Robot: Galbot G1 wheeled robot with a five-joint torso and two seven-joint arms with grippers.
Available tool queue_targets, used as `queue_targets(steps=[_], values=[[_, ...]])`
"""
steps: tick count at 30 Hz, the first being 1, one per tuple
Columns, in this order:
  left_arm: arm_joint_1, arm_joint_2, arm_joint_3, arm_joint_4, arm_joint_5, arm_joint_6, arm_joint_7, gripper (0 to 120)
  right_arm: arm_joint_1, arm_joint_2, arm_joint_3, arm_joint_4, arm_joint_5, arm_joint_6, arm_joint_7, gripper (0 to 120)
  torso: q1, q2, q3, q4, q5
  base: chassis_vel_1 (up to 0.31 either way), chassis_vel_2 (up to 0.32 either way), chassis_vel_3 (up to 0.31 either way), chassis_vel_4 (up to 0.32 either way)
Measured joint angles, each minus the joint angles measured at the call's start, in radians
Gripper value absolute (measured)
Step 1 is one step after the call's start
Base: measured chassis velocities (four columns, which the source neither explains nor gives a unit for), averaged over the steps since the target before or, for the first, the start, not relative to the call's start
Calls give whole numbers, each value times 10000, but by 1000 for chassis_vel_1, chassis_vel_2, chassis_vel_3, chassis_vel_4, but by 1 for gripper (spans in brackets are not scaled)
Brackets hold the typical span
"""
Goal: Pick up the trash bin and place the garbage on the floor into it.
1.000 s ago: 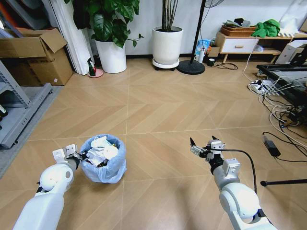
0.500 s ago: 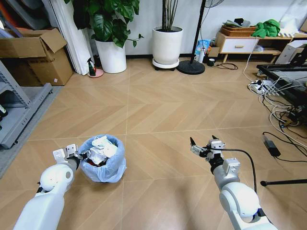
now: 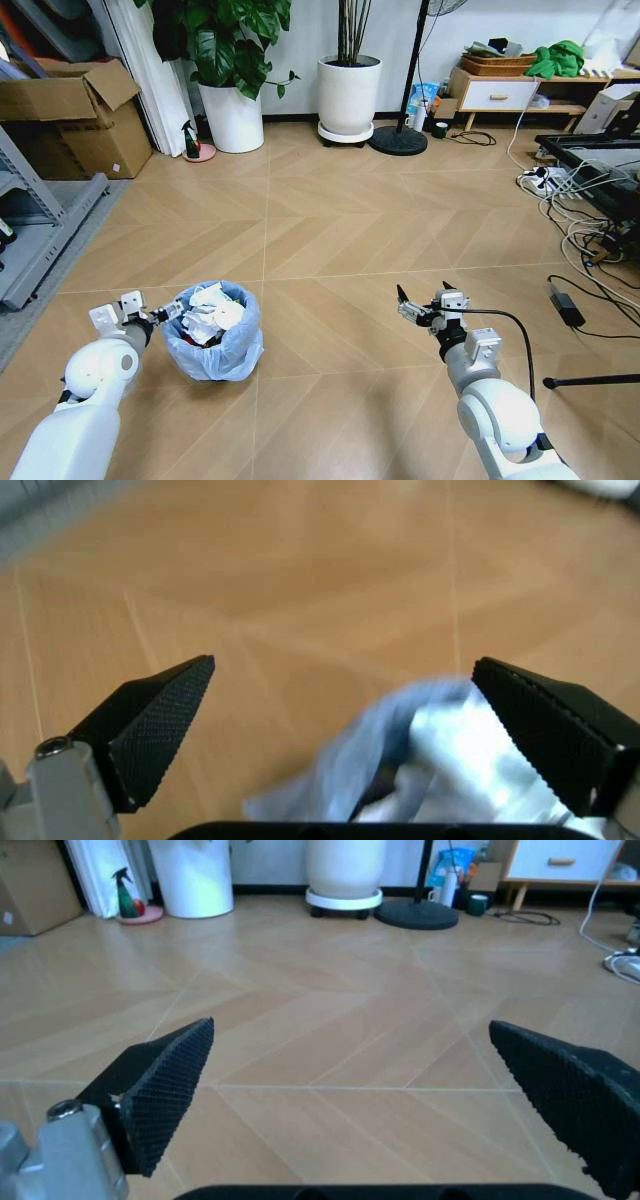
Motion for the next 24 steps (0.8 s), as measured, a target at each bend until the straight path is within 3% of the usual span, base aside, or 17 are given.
queue_targets(steps=[6, 11, 13, 17, 24], values=[[481, -158, -206, -899, 1029, -1179, 285, 100, -226, -123, 257, 432, 263, -266, 15, 100, 0, 0, 0, -1, 2, 0, 0, 0, 0], [1791, -473, -334, -2153, 2377, -1938, 766, 100, -924, -62, 557, 1175, 430, -483, 190, 100, 0, 0, 0, 0, 1, 0, 0, 0, 0], [1937, -502, -337, -2257, 2495, -1980, 840, 100, -1010, -51, 587, 1243, 419, -484, 194, 100, 0, 0, -1, 1, -1, 0, 0, 0, 0], [3093, -926, -308, -3314, 3342, -2175, 1294, 100, -1839, 157, 715, 1866, 235, -422, 382, 100, -1, 0, -2, 0, 1, 0, 0, 0, 0], [3776, -1463, -207, -4137, 3951, -2289, 1791, 100, -2616, 458, 707, 2414, -206, -127, 391, 100, -2, 1, -2, -2, 2, 0, 0, 0, 0]])
